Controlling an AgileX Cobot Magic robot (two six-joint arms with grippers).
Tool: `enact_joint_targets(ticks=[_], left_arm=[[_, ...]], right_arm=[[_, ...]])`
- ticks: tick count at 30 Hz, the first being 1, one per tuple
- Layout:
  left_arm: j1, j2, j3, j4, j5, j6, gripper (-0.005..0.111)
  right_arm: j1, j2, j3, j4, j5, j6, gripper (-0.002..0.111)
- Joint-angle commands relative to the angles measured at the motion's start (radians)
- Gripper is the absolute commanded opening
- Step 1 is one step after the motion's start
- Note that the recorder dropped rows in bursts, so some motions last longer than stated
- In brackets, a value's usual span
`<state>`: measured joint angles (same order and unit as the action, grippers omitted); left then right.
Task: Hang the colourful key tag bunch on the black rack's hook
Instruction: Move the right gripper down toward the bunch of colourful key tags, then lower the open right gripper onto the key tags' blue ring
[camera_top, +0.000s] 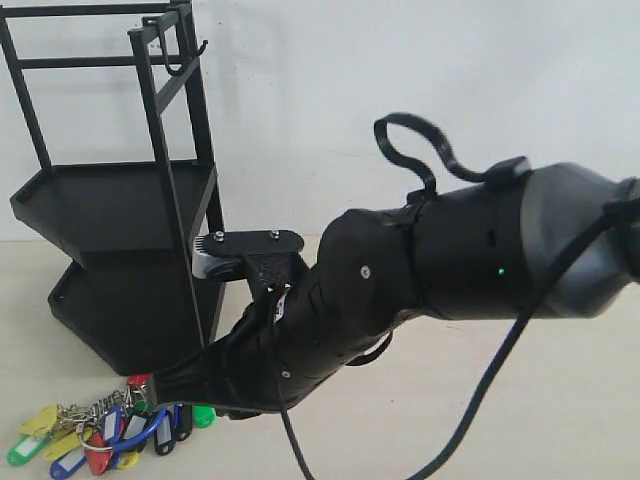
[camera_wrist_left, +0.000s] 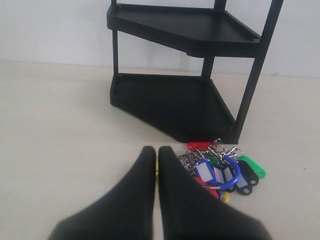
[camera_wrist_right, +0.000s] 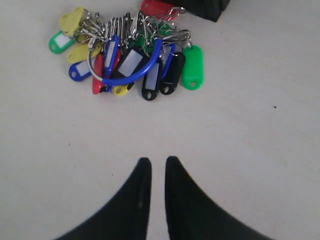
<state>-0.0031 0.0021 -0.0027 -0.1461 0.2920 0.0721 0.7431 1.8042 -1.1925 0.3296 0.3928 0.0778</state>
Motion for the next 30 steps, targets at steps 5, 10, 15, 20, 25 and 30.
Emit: enact_joint_targets(ticks=[5, 10, 15, 20, 25, 30], left_arm=[[0.002, -0.002, 0.003, 0.005, -0.007, 0.003, 0.004], [0.002, -0.002, 0.003, 0.005, -0.007, 0.003, 0.004], [0.002, -0.002, 0.003, 0.005, -0.007, 0.003, 0.004], [0.002, -0.002, 0.003, 0.005, -0.007, 0.003, 0.004], [0.002, -0.002, 0.003, 0.005, -0.007, 0.003, 0.004], [0.002, -0.002, 0.003, 0.005, -0.007, 0.003, 0.004]], right_arm=[[0.000, 0.086, -0.009, 0.184, -0.181, -0.053, 0.052], [0.000, 0.180, -0.094, 0.310, -0.128, -0.119, 0.052], [0.008, 0.279, -0.212, 0.454, -0.052, -0.200, 0.052], [0.008, 0.345, -0.266, 0.600, -0.035, -0.290, 0.052], [0.010, 0.381, -0.278, 0.666, -0.057, -0.322, 0.039], [0.013, 0.404, -0.292, 0.690, -0.062, -0.339, 0.037]])
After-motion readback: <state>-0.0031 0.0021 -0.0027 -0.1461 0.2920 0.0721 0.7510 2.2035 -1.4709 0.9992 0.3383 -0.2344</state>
